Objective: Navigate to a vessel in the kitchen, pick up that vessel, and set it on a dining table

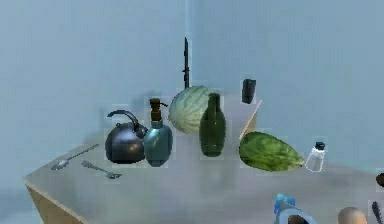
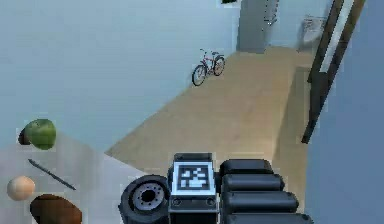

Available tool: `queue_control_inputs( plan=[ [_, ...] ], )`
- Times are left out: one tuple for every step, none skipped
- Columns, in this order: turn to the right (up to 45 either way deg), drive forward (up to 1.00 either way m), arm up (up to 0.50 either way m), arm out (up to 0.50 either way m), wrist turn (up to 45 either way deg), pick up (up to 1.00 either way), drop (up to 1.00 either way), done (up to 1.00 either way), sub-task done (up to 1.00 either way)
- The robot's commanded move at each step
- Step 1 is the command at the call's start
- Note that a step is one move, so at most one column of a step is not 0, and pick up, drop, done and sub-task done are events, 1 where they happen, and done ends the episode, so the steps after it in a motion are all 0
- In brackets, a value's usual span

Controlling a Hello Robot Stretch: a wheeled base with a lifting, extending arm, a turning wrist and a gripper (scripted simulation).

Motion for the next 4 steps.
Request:
queue_control_inputs(
  plan=[
    [45.0,0.0,0.0,0.0,0.0,0.0,0.0,0.0,0.0],
    [45.0,0.0,0.0,0.0,0.0,0.0,0.0,0.0,0.0],
    [27.0,0.0,0.0,0.0,0.0,0.0,0.0,0.0,0.0],
    [0.0,1.0,0.0,0.0,0.0,0.0,0.0,0.0,0.0]
  ],
)
